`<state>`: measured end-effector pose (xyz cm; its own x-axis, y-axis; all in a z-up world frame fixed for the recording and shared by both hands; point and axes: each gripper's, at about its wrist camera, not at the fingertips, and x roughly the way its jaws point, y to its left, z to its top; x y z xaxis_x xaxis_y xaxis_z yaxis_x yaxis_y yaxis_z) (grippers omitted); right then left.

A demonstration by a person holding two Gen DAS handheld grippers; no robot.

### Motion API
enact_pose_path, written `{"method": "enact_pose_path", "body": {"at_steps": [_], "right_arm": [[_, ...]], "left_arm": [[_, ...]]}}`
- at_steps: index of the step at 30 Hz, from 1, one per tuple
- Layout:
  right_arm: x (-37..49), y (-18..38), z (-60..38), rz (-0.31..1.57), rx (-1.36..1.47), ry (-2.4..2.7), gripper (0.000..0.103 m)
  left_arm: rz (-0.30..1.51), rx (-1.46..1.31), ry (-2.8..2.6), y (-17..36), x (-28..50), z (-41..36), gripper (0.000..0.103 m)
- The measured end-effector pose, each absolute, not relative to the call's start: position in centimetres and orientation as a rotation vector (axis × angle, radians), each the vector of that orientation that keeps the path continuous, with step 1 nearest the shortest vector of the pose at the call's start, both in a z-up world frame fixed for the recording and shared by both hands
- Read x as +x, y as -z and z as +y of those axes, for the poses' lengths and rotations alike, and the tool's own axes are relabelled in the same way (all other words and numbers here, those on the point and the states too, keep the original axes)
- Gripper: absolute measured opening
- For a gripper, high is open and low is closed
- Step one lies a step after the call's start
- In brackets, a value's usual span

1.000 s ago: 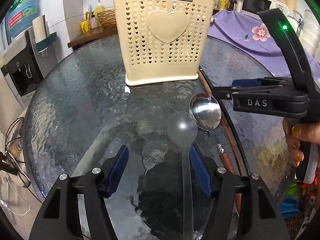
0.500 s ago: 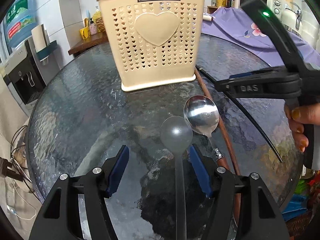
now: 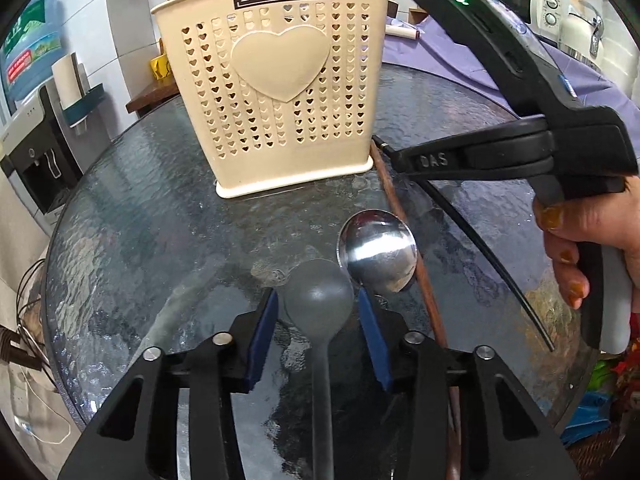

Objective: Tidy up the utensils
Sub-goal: 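Grasp a silver spoon with the left tool while the right tool grasps a black chopstick, then lift the spoon with the left tool while the right tool lifts the chopstick toward the holder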

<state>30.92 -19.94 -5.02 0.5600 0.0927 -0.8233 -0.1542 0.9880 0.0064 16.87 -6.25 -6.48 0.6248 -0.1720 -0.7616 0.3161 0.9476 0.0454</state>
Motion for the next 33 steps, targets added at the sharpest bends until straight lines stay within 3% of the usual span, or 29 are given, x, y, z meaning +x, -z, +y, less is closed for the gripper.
{"method": "enact_pose_path", "body": {"at_steps": [5, 8, 19, 33], "right_arm": [[31.6, 5.0, -19.7, 0.963, -0.079, -0.146, 0.010], [31.5, 5.0, -19.8, 0.960, -0.074, -0.155, 0.009], [28.7, 4.1, -21.3, 0.867, 0.031, -0.200, 0.008], [19.9, -5.7, -23.2, 0.536, 0.029, -0.290, 0.008]], "left_arm": [[0.850, 0.176, 0.286, 6.4, 17.0, -6.4, 0.035], [0.849, 0.170, 0.289, 6.4, 17.0, -6.1, 0.035], [0.809, 0.123, 0.312, 4.8, 16.9, -4.3, 0.035], [0.650, 0.000, 0.330, -1.7, 15.4, -1.3, 0.035]]}}
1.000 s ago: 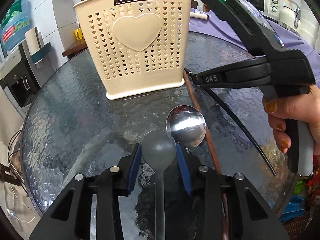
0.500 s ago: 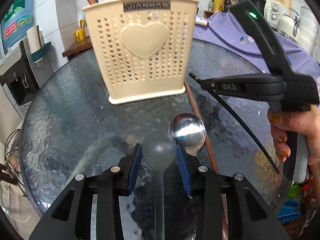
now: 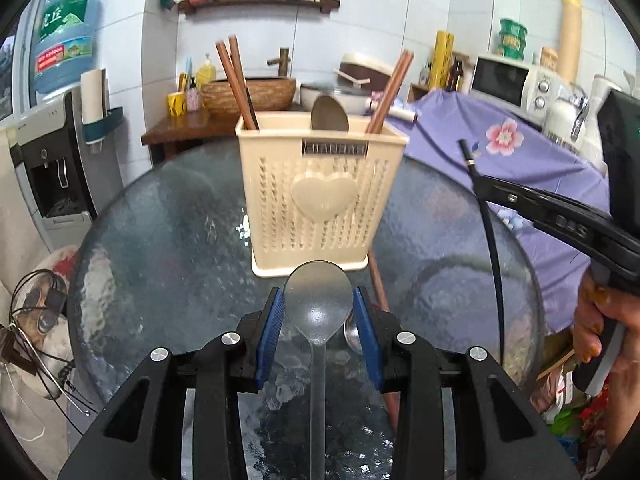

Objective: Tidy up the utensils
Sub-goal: 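Lift the spoon with the left tool while the right tool lifts the chopstick toward the holder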

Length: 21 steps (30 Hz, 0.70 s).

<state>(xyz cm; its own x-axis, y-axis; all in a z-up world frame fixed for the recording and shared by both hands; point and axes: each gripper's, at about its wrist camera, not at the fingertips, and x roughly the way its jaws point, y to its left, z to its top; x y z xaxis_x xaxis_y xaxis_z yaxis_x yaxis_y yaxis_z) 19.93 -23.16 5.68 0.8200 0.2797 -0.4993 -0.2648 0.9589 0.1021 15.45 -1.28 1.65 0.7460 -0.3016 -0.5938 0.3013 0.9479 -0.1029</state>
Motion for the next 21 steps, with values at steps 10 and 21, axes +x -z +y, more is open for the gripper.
{"method": "enact_pose_path", "body": {"at_steps": [10, 21], "right_arm": [[16.5, -9.6, -24.0, 0.439, 0.062, -0.349, 0.008], [16.8, -11.3, -23.7, 0.409, 0.073, -0.386, 0.008]], "left_arm": [[0.571, -0.024, 0.331, -4.7, 14.8, -0.2, 0.035], [0.510, -0.035, 0.332, -7.5, 15.0, 0.5, 0.035]]}}
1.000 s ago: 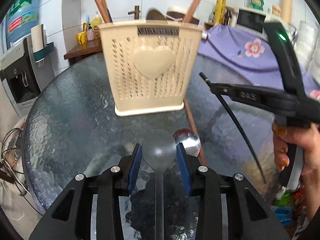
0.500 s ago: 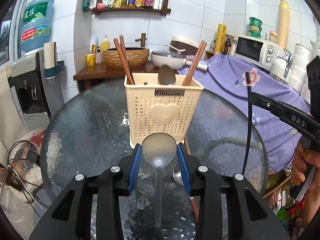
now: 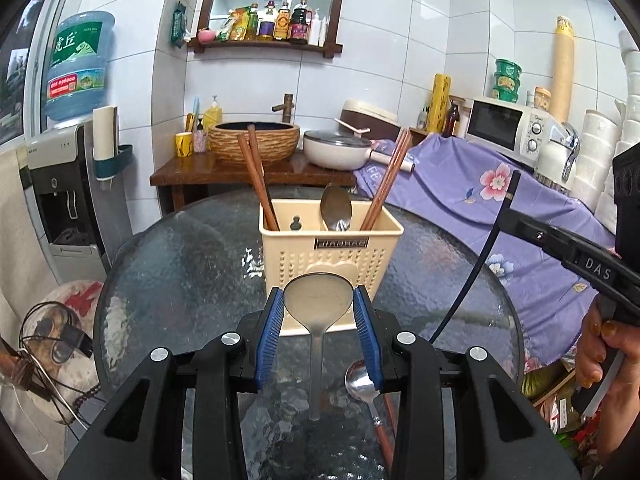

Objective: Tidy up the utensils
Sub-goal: 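Lift the spoon with the left tool while the right tool lifts the chopstick toward the holder, then lower the spoon and chopstick into the holder and open both tools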

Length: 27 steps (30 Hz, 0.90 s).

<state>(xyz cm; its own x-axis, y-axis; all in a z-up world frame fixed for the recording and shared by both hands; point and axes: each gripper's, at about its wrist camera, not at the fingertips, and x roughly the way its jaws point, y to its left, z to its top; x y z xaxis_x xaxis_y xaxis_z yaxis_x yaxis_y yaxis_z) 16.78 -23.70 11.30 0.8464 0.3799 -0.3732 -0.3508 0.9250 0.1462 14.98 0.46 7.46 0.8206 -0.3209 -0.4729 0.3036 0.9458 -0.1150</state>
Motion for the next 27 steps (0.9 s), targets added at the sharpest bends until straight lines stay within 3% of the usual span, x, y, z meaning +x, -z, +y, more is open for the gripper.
{"method": "enact_pose_path", "body": {"at_steps": [8, 20, 27], "right_arm": [[17.9, -14.4, -23.1, 0.399, 0.073, -0.438, 0.008], [22.4, -25.0, -20.5, 0.298, 0.060, -0.454, 0.008], [25.7, -25.2, -19.0, 0.277, 0.037, -0.377, 0.008]], "left_arm": [[0.475, -0.059, 0.369, -10.7, 15.9, 0.8, 0.035], [0.367, -0.161, 0.334, -20.0, 21.9, 1.4, 0.035], [0.395, -0.227, 0.259, -19.1, 25.7, 1.5, 0.035]]}}
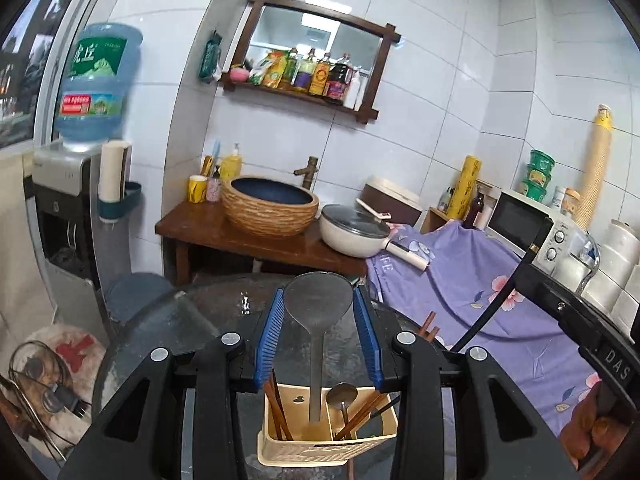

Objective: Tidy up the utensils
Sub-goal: 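Lower the spoon and chopstick into the holder and open both tools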

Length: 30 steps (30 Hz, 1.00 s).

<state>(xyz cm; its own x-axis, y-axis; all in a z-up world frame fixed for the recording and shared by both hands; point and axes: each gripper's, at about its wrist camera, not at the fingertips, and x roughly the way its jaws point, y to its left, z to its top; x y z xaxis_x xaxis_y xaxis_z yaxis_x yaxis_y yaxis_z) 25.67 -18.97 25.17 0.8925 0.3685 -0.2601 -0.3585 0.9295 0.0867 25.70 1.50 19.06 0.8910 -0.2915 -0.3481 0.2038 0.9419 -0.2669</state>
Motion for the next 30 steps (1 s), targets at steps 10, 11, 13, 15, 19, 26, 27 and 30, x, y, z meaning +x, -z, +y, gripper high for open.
{"method": "enact_pose_path", "body": {"at_steps": [10, 11, 13, 15, 19, 26, 27, 30], "right_arm": [[28.4, -18.2, -18.6, 0.399, 0.050, -0.357, 0.008], [28.4, -17.7, -18.6, 0.406, 0.050, -0.355, 0.008], [28.8, -16.5, -18.6, 0.430, 0.053, -0.355, 0.008], [29.0, -15.6, -18.6, 0.445, 0.054, -0.357, 0.008], [29.4, -14.3, -18.8, 0.470, 0.070, -0.356, 0.008], [29.7, -13.5, -19.2, 0.468, 0.071, -0.342, 0.008], [29.7, -13.5, -19.3, 0.467, 0.072, -0.341, 0.008], [29.6, -13.5, -19.4, 0.461, 0.067, -0.342, 0.008]], "left_arm": [[0.494, -0.197, 0.244, -12.1, 26.5, 0.7, 0.035], [0.500, -0.193, 0.244, -11.7, 26.5, 0.7, 0.035], [0.515, -0.190, 0.248, -10.8, 26.5, 0.5, 0.035], [0.525, -0.180, 0.248, -10.1, 26.7, 0.4, 0.035], [0.545, -0.154, 0.240, -8.7, 26.9, 0.1, 0.035], [0.576, -0.138, 0.242, -6.9, 27.2, -0.3, 0.035], [0.579, -0.135, 0.241, -6.8, 27.2, -0.4, 0.035], [0.575, -0.135, 0.232, -6.6, 27.2, -0.5, 0.036]]}}
